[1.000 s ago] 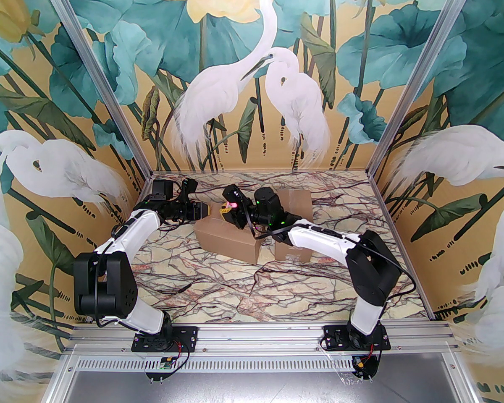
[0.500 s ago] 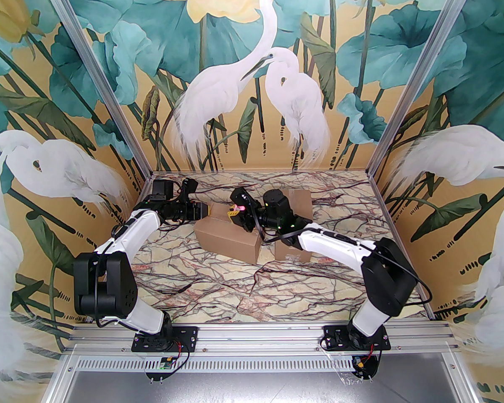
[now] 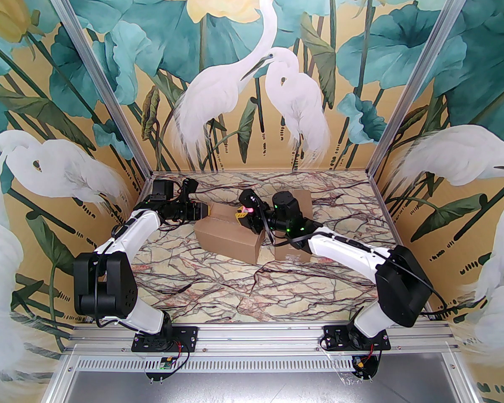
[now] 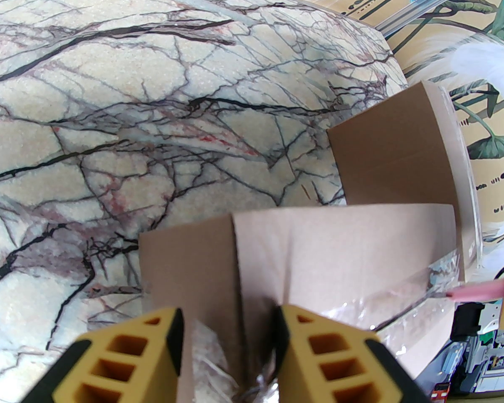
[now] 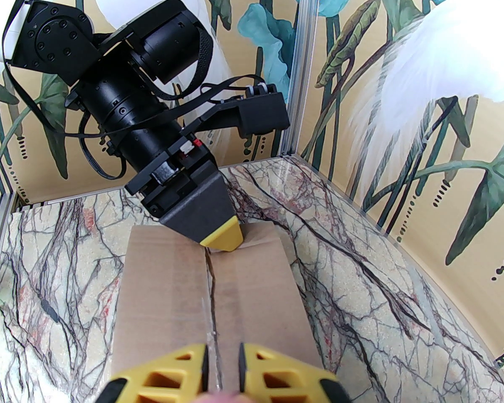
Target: Unpack the express box
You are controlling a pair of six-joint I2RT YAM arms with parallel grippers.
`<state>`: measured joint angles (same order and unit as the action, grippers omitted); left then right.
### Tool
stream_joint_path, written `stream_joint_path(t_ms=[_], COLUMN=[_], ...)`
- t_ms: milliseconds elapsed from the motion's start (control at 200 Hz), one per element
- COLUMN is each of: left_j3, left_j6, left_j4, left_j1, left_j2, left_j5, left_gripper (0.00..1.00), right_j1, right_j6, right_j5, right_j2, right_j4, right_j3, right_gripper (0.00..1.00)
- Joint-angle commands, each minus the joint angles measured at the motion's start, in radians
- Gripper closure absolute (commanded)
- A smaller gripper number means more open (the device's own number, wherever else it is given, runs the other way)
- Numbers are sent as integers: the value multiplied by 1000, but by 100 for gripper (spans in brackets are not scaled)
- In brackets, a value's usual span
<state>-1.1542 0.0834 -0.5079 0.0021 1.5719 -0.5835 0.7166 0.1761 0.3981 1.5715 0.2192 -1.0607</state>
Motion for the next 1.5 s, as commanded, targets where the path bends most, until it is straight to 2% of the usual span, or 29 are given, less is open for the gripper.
stream_joint_path(t_ms=[0,915,1495], left_j3=[47,44,45], left_j6=[40,36,35], left_j4=[-113,-110,-118], left_j1=[36,36,38], left_j2=[67,83,74], left_j5=[318,343,347], left_gripper=[60,62,63], right_j1=[-27,-75,-125], right_j6=[10,5,-27], right_j5=[-13,-86,-146], right_j2=[-67,-282,-401], right_j4=[-166,-247,-226], right_j3=[48,213,314], right_gripper=[100,100,100])
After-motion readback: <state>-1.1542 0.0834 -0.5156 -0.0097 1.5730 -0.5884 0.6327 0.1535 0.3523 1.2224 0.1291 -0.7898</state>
